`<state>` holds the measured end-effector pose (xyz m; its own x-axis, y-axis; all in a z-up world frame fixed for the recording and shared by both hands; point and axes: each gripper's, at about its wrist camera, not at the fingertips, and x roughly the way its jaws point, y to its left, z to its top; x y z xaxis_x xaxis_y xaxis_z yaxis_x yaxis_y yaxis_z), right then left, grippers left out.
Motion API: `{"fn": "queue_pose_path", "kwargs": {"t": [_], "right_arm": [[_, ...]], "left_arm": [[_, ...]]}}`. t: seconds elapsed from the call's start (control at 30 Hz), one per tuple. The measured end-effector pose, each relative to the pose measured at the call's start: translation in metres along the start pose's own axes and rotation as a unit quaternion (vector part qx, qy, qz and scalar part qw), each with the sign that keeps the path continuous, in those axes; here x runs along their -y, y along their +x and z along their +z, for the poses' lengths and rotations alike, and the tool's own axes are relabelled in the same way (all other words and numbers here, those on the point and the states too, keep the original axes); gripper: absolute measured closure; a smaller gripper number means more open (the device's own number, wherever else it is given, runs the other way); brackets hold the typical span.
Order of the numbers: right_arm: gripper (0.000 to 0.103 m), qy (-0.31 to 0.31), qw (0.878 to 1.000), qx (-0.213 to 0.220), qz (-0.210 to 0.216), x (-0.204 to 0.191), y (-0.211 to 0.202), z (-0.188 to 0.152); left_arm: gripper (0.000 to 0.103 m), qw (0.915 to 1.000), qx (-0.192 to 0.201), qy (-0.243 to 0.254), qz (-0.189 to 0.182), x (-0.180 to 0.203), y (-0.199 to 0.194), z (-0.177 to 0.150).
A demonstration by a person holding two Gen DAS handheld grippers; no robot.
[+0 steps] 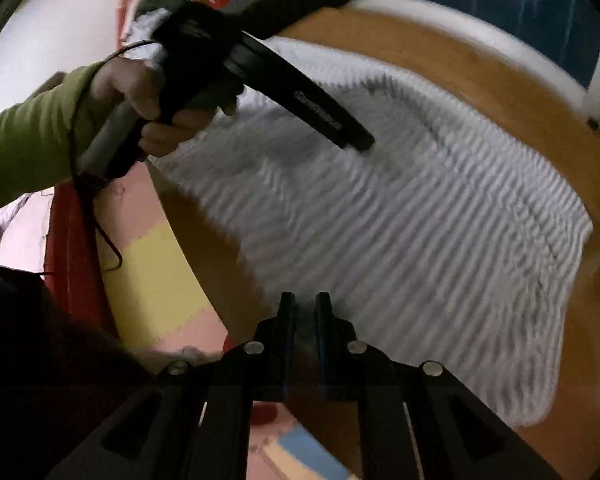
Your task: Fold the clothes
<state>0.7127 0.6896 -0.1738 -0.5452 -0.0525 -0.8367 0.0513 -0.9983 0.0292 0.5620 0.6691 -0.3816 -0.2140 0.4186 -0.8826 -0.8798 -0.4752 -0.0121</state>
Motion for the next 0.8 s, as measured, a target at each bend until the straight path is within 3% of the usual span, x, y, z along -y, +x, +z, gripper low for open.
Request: {"fn": "queue_pose_path", "kwargs": {"t": [0.13, 0.27, 0.4, 0.47, 0.57, 0.67, 0.8], "right_arm": [[0.093, 0.014, 0.998, 0.053, 0.004, -0.007, 0.009, 0.027], [0.092, 0.018, 0.999, 0.046, -0.002, -0.017, 0.033, 0.022], [0.092, -0.007, 1.000, 0.004, 0.026, -0.025, 0.013, 0.001], [0.092, 0.023, 0.999, 0.022, 0.024, -0.011, -0.007, -0.002], [0.092, 0.095, 0.993, 0.064, -0.022, 0.031, -0.027, -0.002], [0.092, 0.122, 0.988, 0.035, -0.088, 0.065, -0.019, -0.020], [0.093, 0.091, 0.988, 0.015, -0.121, 0.071, -0.029, -0.062]], "left_arm": [[0.047, 1.0000, 0.000, 0.003, 0.000, -0.006, -0.003, -0.004], [0.045, 1.0000, 0.008, -0.002, 0.005, -0.008, -0.004, -0.005], [0.044, 0.9999, 0.011, -0.003, 0.008, -0.008, -0.006, -0.006], [0.045, 0.9999, 0.013, -0.004, 0.007, -0.009, -0.009, -0.008], [0.045, 0.9998, 0.015, -0.005, 0.008, -0.010, -0.012, -0.009], [0.044, 0.9998, 0.018, -0.008, 0.010, -0.004, 0.002, 0.001], [0.042, 0.9998, 0.015, -0.009, 0.012, -0.004, 0.000, 0.001]]}}
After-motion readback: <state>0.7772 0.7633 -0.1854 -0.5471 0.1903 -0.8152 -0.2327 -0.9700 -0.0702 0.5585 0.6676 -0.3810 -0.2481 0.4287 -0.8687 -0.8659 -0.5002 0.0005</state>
